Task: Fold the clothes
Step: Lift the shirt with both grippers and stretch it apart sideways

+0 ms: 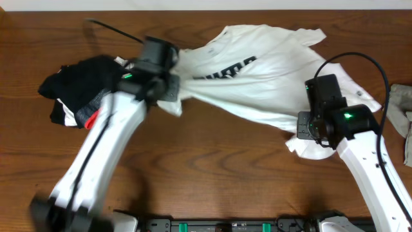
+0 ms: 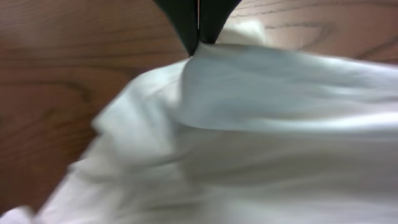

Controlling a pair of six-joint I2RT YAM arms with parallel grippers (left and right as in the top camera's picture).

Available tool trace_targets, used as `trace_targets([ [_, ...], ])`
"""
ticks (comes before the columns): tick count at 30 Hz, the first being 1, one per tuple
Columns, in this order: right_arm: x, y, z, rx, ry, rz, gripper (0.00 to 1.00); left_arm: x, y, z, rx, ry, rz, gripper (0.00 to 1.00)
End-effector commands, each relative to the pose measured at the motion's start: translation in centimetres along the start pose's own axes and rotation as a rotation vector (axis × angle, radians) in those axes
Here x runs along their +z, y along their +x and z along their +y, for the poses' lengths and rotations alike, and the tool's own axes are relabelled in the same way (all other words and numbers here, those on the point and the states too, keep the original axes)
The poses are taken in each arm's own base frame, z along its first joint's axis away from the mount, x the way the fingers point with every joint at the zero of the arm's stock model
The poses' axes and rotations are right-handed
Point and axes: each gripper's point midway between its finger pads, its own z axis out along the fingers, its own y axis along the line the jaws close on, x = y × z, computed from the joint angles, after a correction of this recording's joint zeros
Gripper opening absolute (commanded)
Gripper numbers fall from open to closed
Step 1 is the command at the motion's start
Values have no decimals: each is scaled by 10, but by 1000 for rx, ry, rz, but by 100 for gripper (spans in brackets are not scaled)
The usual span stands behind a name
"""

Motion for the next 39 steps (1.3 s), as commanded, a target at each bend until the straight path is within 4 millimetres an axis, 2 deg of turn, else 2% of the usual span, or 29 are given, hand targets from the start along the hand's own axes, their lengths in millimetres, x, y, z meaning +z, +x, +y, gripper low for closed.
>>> trace_targets([
  [1,-16,-10,-5,-64,-17,-61,1,-47,-10,19,-42,-32,-109,6],
  [9,-45,-21,-1,-53,-81,-162,1,-120,0,26,-57,-15,-251,6],
  [15,-49,-23,-2,-53,-83,-176,1,-144,3,28,-67,-5,-311,6],
  [17,-59,-29,-3,-41,-89,-204,1,-157,3,29,-69,-3,-330,6],
  [20,-95,-50,-7,-17,-107,-318,1,-190,-5,30,-73,5,-381,6],
  [22,-137,-70,-13,9,-120,-440,1,-225,-13,32,-78,13,-443,6],
  [26,-229,-100,-34,61,-121,-694,1,-318,-27,36,-89,42,-652,6],
  [30,-311,-107,-52,78,-135,-898,1,-400,-26,43,-89,62,-865,6],
  [32,-340,-103,-59,70,-134,-967,1,-429,-20,45,-92,69,-936,6],
  [35,-356,-98,-64,65,-135,-1000,1,-441,-11,46,-90,80,-953,6],
  [39,-348,-94,-61,42,-135,-961,1,-421,-8,32,-53,139,-860,6],
])
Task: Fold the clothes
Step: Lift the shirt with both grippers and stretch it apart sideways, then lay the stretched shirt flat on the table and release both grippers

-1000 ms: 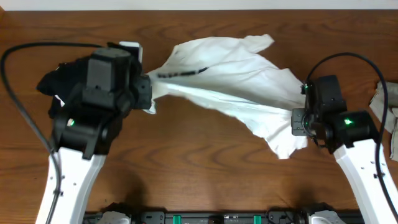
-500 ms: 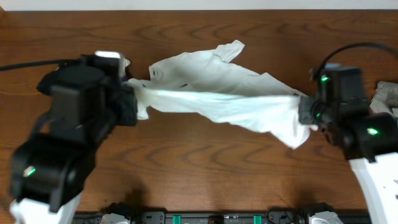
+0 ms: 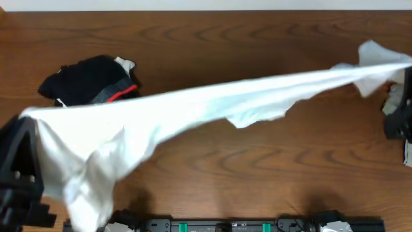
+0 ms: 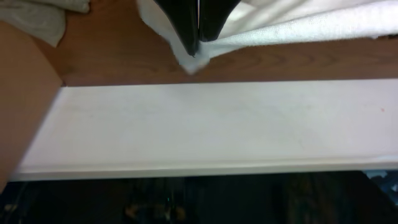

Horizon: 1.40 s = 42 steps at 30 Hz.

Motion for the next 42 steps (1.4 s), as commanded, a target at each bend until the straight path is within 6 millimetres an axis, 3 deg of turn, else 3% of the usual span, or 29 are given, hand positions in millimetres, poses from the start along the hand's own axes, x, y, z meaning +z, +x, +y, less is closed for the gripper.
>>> trace_targets([
  [1,18,13,-5,-43,42,73,1,32,18,-6,17,22,111,6],
  [6,29,28,6,-71,-12,144,1,58,40,-21,21,104,236,6],
  [11,20,10,6,-79,-18,73,1,64,22,-27,30,129,164,6],
  [17,3,-8,6,-67,-30,-4,1,47,-11,-47,27,242,36,6],
  [26,4,-8,1,-90,-1,-3,1,44,2,-45,20,236,92,6],
  [31,3,-10,-8,-89,54,-10,1,38,-5,-46,22,239,62,6],
  [36,-2,-16,-9,-82,52,-42,1,17,-28,-51,28,270,-38,6],
  [42,-29,-35,-10,-63,40,-132,1,-13,-52,-52,23,286,-148,6],
])
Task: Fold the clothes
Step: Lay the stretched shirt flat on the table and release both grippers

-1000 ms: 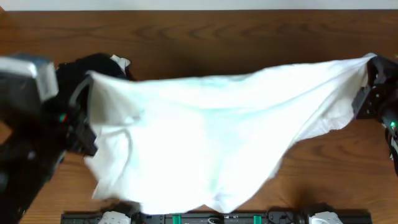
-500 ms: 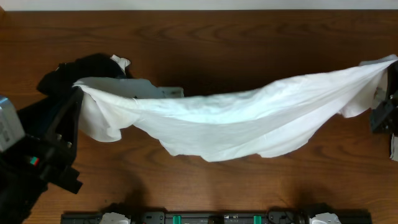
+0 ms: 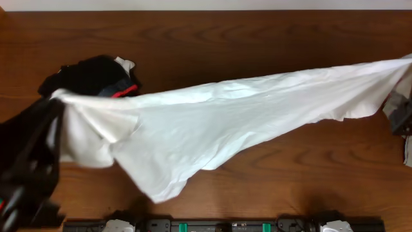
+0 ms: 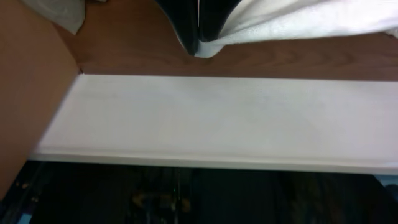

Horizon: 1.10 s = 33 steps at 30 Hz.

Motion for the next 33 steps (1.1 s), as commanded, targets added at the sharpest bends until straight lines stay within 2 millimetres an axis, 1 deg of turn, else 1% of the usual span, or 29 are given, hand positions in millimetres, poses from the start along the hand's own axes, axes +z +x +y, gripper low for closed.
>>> trace_targets([
  [1,-28,-20,-9,6,17,-89,1,-20,-18,-9,2,25,-80,6],
  [4,-39,-24,-6,10,-14,-114,1,-25,-20,-17,-17,69,-91,6],
  [6,-42,-20,-5,7,-26,-97,1,-25,-18,-21,-19,94,-82,6],
  [8,-41,-11,-4,1,-27,-64,1,-22,-15,-18,-29,77,-66,6],
  [10,-38,-4,-4,-6,-26,-30,1,-16,-12,-8,-36,27,-51,6],
  [12,-32,3,-3,-13,-26,5,1,-7,-5,6,-44,-45,-22,6],
  [14,-22,10,-1,-21,-25,47,1,8,7,21,-53,-115,32,6],
  [16,-9,17,2,-30,-24,93,1,29,23,33,-56,-158,105,6],
  [17,0,21,4,-35,-24,120,1,42,33,38,-45,-167,150,6],
  [19,20,31,6,-47,-17,179,1,72,54,46,-34,-177,242,6],
  [21,44,43,8,-64,3,248,1,102,77,60,-24,-209,333,6],
  [22,60,50,8,-75,21,288,1,121,93,71,-23,-249,389,6],
  [24,85,62,7,-93,55,348,1,150,118,89,5,-299,475,6],
  [26,120,78,3,-110,99,418,1,188,151,106,43,-327,581,7],
  [27,136,85,3,-120,108,445,1,203,164,110,58,-324,617,7],
  [30,195,111,-2,-148,132,517,3,260,216,135,61,-338,721,7],
  [31,220,120,-5,-157,142,525,6,282,235,146,59,-346,742,8],
  [32,248,126,-9,-167,152,517,10,302,251,158,57,-356,747,11],
  [33,276,132,-13,-164,163,495,14,328,270,175,51,-373,740,14],
])
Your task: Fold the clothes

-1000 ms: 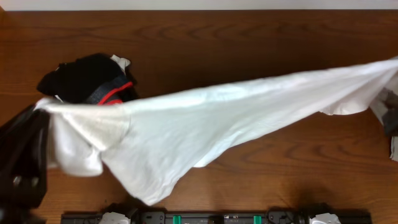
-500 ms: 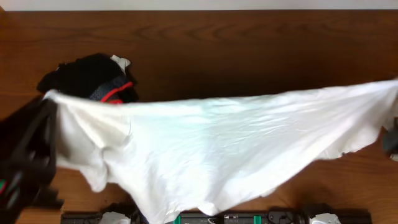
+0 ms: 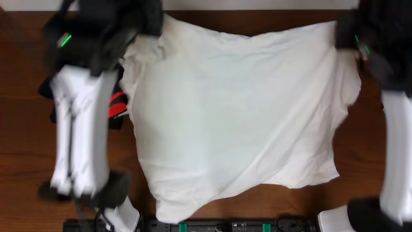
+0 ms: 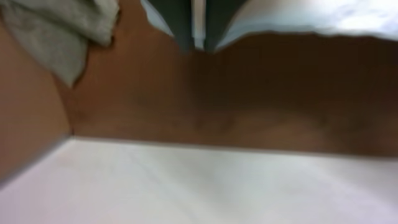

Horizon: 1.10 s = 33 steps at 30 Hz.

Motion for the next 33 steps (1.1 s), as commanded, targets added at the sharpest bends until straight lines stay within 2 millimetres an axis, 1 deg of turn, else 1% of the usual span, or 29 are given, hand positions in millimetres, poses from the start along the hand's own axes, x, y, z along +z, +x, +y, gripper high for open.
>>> trace_targets([
  [1,84,-5,-11,-31,52,10,19,86,2,25,-2,-69,28,17],
  [2,109,-7,-10,-23,33,-1,31,113,2,32,-24,-80,22,31],
  [3,130,-4,-10,-13,14,6,56,131,6,38,-50,-89,26,40],
  [4,144,3,-12,-7,7,27,71,145,12,43,-80,-97,41,43],
  [5,155,13,-15,8,3,59,79,155,20,49,-112,-105,64,48],
  [6,161,22,-20,14,1,91,81,160,26,53,-116,-112,87,49],
  [7,164,32,-26,18,4,129,82,159,31,57,-118,-123,106,59],
  [8,164,43,-33,24,11,168,83,158,37,63,-120,-141,126,61],
  [10,160,55,-41,33,8,217,84,150,42,71,-101,-158,154,61],
  [12,153,65,-45,38,4,258,85,140,47,74,-97,-162,181,62],
  [13,149,71,-46,38,-1,286,86,136,51,74,-98,-161,197,62],
  [15,143,87,-40,41,-40,353,87,129,62,72,-94,-160,248,62],
  [18,141,110,-30,46,-97,445,83,129,78,62,-88,-120,317,62],
  [20,144,127,-20,81,-136,508,79,132,90,52,-64,-68,366,62],
  [21,147,137,-16,109,-146,542,75,133,95,50,-59,-56,387,62],
  [23,153,160,-9,154,-156,617,67,135,104,49,-59,-55,420,62],
  [24,158,174,-7,175,-149,657,66,136,106,49,-58,-54,430,62],
  [26,169,205,-2,228,-130,745,67,136,112,47,-49,-40,454,61],
  [28,181,233,-1,268,-101,807,66,137,119,41,-54,-8,480,61],
  [29,189,245,0,291,-87,829,59,137,123,38,-59,7,495,61],
  [32,215,273,0,334,-75,852,25,139,135,36,-63,20,534,60],
  [33,223,279,2,342,-84,849,20,139,140,36,-64,20,550,60],
])
